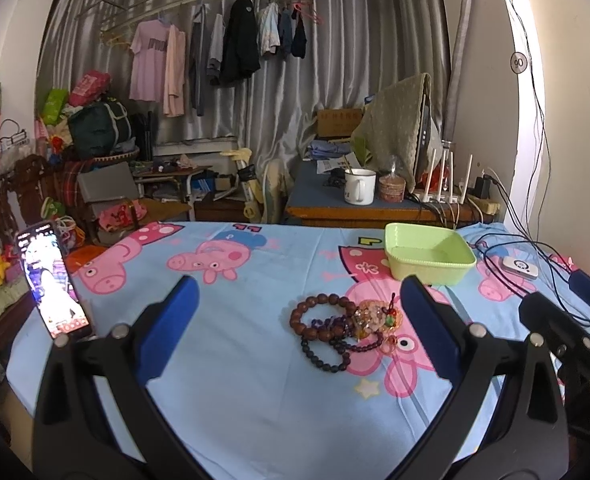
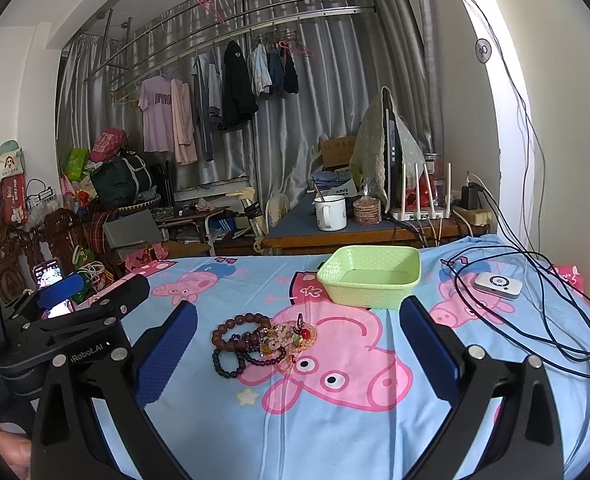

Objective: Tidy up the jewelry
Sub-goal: 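Grasp the tangled brown and black bead bracelets with both tools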

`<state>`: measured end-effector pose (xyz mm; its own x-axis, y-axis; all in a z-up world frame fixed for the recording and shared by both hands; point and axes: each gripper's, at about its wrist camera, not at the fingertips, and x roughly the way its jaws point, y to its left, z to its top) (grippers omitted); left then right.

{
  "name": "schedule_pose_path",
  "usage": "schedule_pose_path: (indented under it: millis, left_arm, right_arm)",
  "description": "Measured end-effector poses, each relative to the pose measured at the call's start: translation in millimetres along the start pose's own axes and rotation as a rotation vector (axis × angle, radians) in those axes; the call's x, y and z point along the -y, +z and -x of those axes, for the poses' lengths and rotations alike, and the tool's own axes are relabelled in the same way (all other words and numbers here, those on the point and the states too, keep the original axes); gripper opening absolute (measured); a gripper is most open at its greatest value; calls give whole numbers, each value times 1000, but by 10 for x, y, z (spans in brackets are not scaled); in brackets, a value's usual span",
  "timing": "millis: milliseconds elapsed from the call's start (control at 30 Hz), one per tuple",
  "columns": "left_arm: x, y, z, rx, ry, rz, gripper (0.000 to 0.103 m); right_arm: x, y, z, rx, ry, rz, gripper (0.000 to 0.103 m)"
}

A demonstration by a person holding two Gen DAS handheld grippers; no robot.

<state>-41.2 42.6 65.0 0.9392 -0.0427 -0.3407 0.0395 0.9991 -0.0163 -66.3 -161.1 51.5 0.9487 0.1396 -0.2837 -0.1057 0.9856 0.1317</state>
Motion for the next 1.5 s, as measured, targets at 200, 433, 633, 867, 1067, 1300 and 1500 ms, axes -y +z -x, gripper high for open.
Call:
schedule_pose_path:
  millis: [200, 433, 633, 867, 1067, 1300, 1500]
  left_arm:
    - [5, -23, -137, -46, 8, -12, 97]
    - [-164, -70, -410, -120, 28, -26, 97]
    - [-388, -80, -779, -236, -41, -1, 97]
    - [-424, -114, -1374, -405, -197, 26, 80]
    - [-465, -144, -1888, -509, -225, 47, 68]
    - [-315, -210, -2364, -627, -323, 8, 67]
    - [-327, -254, -2544, -645, -351, 65, 14]
  right_arm:
    - [42, -60, -145, -39, 14, -15, 72]
    - [135, -187, -445, -142, 57, -29, 52]
    - [191, -315, -836, -273, 138, -43, 19]
    - [174, -452, -1335, -429, 244, -39, 0]
    - [105, -300, -1838, -511, 325, -22, 0]
    - [-34, -92, -2741, -687, 389, 46, 0]
    - [-97, -118, -2898, -753, 434, 82, 0]
